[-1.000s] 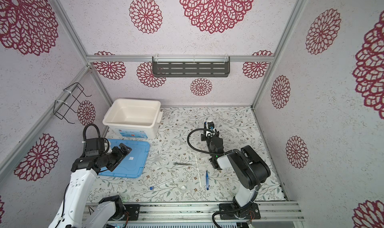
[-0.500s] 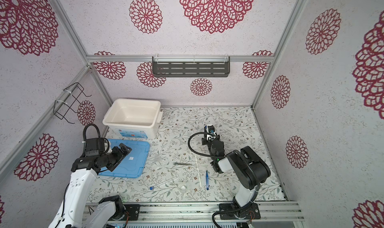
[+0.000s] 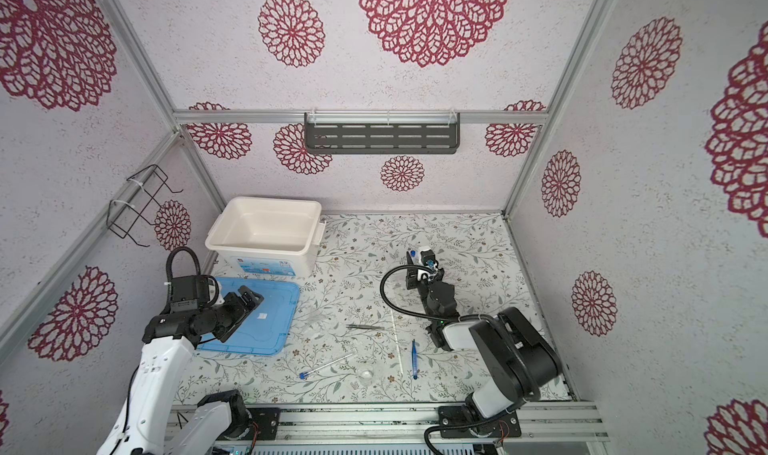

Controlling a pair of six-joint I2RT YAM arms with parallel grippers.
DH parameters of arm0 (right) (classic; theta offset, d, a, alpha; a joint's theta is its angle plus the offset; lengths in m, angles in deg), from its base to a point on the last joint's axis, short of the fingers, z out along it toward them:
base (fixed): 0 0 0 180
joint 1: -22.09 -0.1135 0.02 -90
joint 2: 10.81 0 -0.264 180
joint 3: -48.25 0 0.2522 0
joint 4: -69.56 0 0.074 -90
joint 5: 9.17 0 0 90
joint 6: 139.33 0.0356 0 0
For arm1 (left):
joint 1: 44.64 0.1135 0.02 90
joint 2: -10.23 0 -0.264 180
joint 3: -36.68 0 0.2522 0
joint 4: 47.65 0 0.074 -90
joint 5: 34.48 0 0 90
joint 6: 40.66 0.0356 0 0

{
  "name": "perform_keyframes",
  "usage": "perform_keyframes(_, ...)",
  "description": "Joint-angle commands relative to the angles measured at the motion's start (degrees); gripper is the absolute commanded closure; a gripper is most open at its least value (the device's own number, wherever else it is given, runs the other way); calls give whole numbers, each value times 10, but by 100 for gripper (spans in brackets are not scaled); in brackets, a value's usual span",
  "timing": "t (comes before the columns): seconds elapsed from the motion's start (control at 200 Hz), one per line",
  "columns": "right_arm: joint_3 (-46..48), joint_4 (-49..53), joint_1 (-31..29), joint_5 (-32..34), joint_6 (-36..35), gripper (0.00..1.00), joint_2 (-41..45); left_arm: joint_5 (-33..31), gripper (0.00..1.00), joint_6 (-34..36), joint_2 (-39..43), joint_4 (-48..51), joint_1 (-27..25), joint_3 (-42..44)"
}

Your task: Organize the chemistry lab equipment

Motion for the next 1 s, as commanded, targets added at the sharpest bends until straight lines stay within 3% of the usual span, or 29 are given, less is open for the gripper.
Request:
perform_keyframes(0.0, -28, 94, 5, -58, 36, 49, 86, 2, 3, -8, 5, -5, -3, 8)
perform_keyframes(0.14, -91, 321, 5, -125, 28, 46, 190, -1, 3, -4, 11, -3, -3, 7)
perform_keyframes(0.275, -173, 555, -1, -312, -38, 44, 221, -9, 3, 5, 19, 4, -2, -2)
perform_keyframes(0.345, -221, 676, -29, -358, -84, 44, 215, -27, 3, 17, 21, 7, -2, -6)
perform_keyframes(0.535, -305, 911, -178, -359, -265, 42, 157, -96, 3, 62, 6, 3, -1, -22)
perform_keyframes(0.741, -392, 984, -325, -331, -323, 42, 6, -94, 3, 79, -31, -14, -1, -14)
perform_keyframes(0.996, -562, 1041, -435, -323, -329, 38, -205, -94, 3, 78, -46, -21, 0, -12)
